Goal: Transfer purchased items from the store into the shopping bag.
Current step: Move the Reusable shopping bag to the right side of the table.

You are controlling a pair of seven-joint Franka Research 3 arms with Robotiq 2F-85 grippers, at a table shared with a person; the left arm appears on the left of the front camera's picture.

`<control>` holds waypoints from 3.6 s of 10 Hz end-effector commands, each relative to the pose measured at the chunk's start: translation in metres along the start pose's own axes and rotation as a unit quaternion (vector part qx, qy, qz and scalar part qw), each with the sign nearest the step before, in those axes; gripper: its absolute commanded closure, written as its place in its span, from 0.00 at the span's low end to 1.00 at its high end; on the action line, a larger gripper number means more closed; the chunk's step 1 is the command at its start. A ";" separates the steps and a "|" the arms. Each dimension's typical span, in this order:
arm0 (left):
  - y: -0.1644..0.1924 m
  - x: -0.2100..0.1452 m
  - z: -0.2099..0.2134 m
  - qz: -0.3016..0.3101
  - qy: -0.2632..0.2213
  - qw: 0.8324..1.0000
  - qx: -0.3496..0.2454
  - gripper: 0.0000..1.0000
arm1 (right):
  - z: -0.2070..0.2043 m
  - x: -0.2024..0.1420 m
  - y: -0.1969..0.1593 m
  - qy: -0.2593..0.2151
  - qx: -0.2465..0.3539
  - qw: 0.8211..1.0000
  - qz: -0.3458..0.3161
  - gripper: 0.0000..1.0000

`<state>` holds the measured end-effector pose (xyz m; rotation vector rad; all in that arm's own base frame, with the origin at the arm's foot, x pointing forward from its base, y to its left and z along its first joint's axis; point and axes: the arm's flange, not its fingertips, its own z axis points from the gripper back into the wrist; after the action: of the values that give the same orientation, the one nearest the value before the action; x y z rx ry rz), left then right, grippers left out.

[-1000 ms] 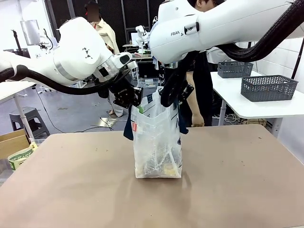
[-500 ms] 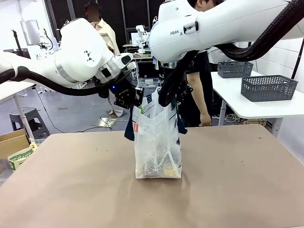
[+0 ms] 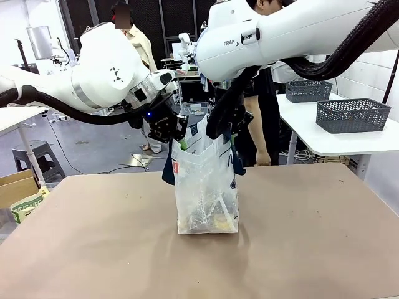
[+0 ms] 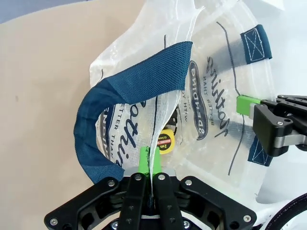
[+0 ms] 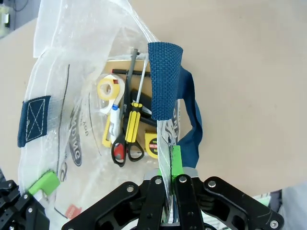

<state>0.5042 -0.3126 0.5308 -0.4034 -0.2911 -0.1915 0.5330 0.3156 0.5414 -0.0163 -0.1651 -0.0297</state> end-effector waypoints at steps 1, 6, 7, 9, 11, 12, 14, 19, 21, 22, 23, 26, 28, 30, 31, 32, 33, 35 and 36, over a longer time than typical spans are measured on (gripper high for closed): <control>0.001 0.000 0.000 -0.001 0.000 1.000 -0.002 1.00 | 0.000 0.001 -0.002 0.000 0.000 1.000 -0.003 1.00; -0.013 0.000 -0.004 0.015 0.013 1.000 -0.004 1.00 | -0.010 0.009 0.014 -0.006 0.008 1.000 -0.019 1.00; -0.019 0.003 -0.009 0.023 0.009 1.000 -0.013 1.00 | -0.011 0.010 0.017 -0.007 0.011 1.000 -0.019 1.00; -0.031 0.006 -0.021 0.018 0.020 0.999 -0.018 1.00 | -0.017 0.012 0.024 -0.008 0.026 0.999 -0.016 1.00; -0.040 0.006 -0.028 0.033 0.021 0.999 -0.012 1.00 | -0.019 0.014 0.030 -0.012 0.038 0.999 -0.014 1.00; -0.044 0.005 -0.032 0.038 0.024 0.999 -0.010 1.00 | -0.020 0.015 0.031 -0.013 0.041 0.999 -0.013 1.00; -0.037 0.001 -0.029 0.022 0.024 0.999 -0.019 1.00 | -0.014 0.014 0.022 -0.017 0.052 0.998 -0.012 1.00; -0.037 0.001 -0.029 0.022 0.024 0.999 -0.019 1.00 | -0.017 0.009 0.032 -0.010 0.029 1.000 -0.003 1.00; -0.037 0.001 -0.029 0.022 0.024 0.999 -0.019 1.00 | -0.017 0.009 0.032 -0.010 0.029 1.000 -0.003 1.00; -0.037 0.001 -0.029 0.022 0.024 0.999 -0.019 1.00 | -0.017 0.009 0.032 -0.010 0.029 1.000 -0.003 1.00; -0.037 0.001 -0.029 0.022 0.024 0.999 -0.019 1.00 | -0.017 0.009 0.032 -0.010 0.029 1.000 -0.003 1.00; -0.038 0.003 -0.030 0.024 0.024 0.999 -0.020 0.80 | -0.017 0.008 0.034 -0.010 0.029 1.000 -0.001 1.00; -0.040 0.003 -0.025 0.019 0.019 0.999 -0.027 0.41 | -0.016 0.008 0.035 -0.017 0.027 0.999 -0.001 1.00; -0.039 0.002 -0.019 0.019 0.017 0.999 -0.043 0.01 | -0.016 0.008 0.034 -0.017 0.029 0.999 -0.003 1.00; -0.039 0.001 -0.017 0.020 0.016 0.999 -0.045 0.00 | -0.016 0.008 0.034 -0.018 0.028 0.999 -0.004 1.00; -0.038 0.000 -0.014 0.021 0.014 0.998 -0.054 0.00 | -0.016 0.009 0.034 -0.018 0.028 0.999 -0.006 1.00; -0.038 -0.001 -0.008 0.020 0.012 0.998 -0.063 0.00 | -0.016 0.010 0.034 -0.019 0.028 0.999 -0.009 1.00; -0.039 -0.005 0.000 0.015 0.014 0.996 -0.085 0.00 | -0.016 0.011 0.034 -0.022 0.028 0.999 -0.016 1.00; -0.040 -0.005 0.002 0.014 0.015 0.996 -0.089 0.00 | -0.016 0.011 0.034 -0.022 0.029 0.999 -0.019 1.00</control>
<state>0.4956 -0.3579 0.5479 -0.5548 -0.2451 -0.1766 0.5460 0.3472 0.5266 0.0418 -0.1890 -0.0354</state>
